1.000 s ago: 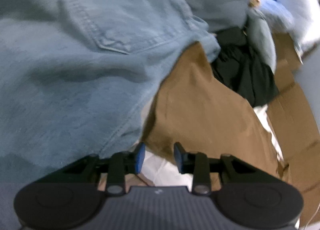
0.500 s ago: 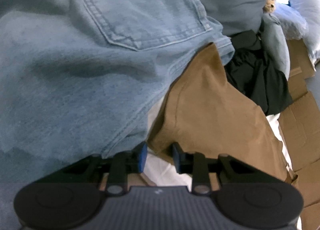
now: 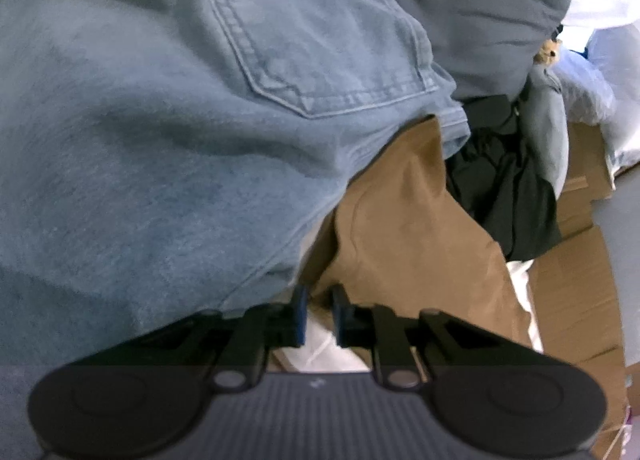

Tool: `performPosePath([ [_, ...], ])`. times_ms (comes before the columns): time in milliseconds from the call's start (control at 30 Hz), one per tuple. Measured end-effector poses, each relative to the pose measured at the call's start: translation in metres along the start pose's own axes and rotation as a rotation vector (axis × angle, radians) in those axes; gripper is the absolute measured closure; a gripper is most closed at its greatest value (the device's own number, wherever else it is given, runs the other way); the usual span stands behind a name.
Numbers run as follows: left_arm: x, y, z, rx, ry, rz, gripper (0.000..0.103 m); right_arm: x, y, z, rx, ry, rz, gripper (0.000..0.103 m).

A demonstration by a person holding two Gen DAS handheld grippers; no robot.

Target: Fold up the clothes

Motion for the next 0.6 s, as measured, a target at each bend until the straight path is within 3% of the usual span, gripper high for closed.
performPosePath([
  [133,-0.005,-0.005,-0.001,0.016,-0.014,-0.005,0.095,-0.011,0.017,-0.008,-0.018,0.005,0.018,0.043],
  [333,-0.012,-0.014,0.011,0.065,-0.01,0.01,0.098,-0.023,0.044,-0.023,-0.013,-0.039,0.006,0.079],
  [600,-0.023,-0.022,0.02,0.101,-0.019,0.016,0.099,-0.035,0.073,-0.032,-0.016,-0.038,-0.003,0.087],
])
Point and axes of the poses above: each gripper's, at about its wrist camera, not at the fingertips, and y roughly the way its jaws point, z to its right, x to its underside, the point moved 6 cm from there along y, roughly the way its jaws point, and after that the axes turned 10 degrees about z, right-handed, at the moved point
